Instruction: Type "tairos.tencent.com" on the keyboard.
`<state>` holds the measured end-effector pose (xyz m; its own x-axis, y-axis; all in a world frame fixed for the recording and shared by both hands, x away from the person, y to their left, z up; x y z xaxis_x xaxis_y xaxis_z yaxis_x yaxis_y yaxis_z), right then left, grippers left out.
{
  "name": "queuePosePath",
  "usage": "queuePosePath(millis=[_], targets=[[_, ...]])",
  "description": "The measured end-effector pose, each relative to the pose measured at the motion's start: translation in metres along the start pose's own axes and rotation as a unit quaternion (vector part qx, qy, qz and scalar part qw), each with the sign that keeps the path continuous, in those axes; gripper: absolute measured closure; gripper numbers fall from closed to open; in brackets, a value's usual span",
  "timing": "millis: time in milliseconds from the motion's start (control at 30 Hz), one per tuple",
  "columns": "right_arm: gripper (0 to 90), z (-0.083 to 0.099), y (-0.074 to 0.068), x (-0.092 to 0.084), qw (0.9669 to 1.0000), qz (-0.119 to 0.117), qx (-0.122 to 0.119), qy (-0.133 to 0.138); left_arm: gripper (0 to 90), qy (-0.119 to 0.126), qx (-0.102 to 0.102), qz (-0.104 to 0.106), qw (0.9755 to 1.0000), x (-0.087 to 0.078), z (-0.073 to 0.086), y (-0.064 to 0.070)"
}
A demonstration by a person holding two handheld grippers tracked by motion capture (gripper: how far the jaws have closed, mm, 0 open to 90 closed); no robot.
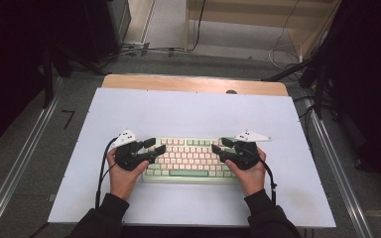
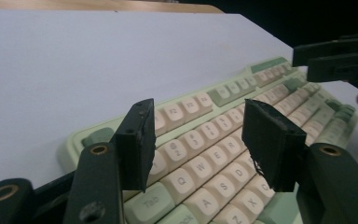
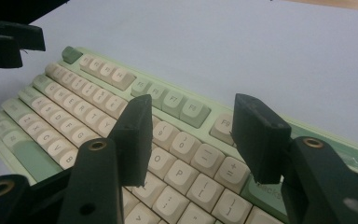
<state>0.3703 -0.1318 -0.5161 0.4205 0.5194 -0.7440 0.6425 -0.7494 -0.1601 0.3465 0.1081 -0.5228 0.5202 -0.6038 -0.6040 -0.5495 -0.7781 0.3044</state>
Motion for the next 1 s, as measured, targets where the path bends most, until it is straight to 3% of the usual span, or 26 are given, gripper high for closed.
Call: queuePosePath(millis=[267, 733, 1000], targets=[[46.3, 0.0006, -0.0001, -0.0013, 1.0, -0.002, 0.0, -0.001, 45.1, 0.013, -0.026, -0.012, 0.9995, -0.0038, -0.0003, -0.0099], [47.2, 0.0034, -0.0027, -0.0044, 1.0, -0.002, -0.005, -0.002, 45.1, 0.01, -0.028, -0.011, 0.9995, -0.0037, 0.0004, -0.011], [66.4, 0.007, -0.0066, -0.0053, 0.9998, -0.014, -0.016, -0.008, 45.1, 0.009, -0.028, -0.012, 0.9995, -0.0036, 0.0006, -0.0111]])
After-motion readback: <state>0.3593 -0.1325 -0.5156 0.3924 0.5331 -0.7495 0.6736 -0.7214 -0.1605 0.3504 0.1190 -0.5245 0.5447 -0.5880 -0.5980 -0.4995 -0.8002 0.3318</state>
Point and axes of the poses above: each handheld gripper's, and its own axes: x roughly forward along the jaws, z roughly out of its underside, y roughly to its right, the point moved 9 cm from there along x, roughly forward along the jaws, and after that the axes turned 15 degrees about -y, right-handed, at the moved point
